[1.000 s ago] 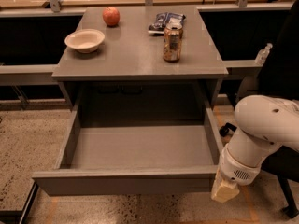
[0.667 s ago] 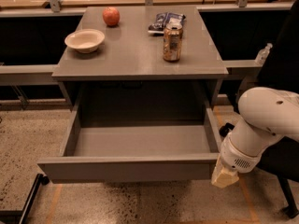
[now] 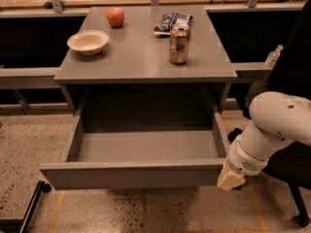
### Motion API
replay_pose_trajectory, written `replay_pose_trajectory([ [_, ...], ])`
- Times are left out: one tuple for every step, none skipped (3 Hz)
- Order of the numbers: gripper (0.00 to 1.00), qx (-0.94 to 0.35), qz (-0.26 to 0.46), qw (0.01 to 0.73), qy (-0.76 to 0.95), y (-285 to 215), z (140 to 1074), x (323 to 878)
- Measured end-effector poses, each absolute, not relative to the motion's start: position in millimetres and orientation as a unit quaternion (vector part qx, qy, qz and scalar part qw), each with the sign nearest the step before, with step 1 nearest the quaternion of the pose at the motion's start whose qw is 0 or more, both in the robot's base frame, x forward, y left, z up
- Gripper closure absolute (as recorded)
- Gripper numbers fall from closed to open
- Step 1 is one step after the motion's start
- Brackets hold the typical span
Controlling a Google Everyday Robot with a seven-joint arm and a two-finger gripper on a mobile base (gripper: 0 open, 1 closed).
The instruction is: Close top drawer
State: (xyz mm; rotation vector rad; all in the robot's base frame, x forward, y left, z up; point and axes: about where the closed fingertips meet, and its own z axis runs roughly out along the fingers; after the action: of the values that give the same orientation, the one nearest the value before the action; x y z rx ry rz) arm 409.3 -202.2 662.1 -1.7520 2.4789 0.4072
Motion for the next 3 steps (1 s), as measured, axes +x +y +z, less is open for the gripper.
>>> replay_pose_trajectory([
  [1.0,-0.571,0.131,0.046,0.809,-203,659,415],
  [1.0,-0.576,0.118,0.087,0.804,-204,658,466],
  [1.0,-0.576,0.118,0.087,0.804,-204,658,466],
])
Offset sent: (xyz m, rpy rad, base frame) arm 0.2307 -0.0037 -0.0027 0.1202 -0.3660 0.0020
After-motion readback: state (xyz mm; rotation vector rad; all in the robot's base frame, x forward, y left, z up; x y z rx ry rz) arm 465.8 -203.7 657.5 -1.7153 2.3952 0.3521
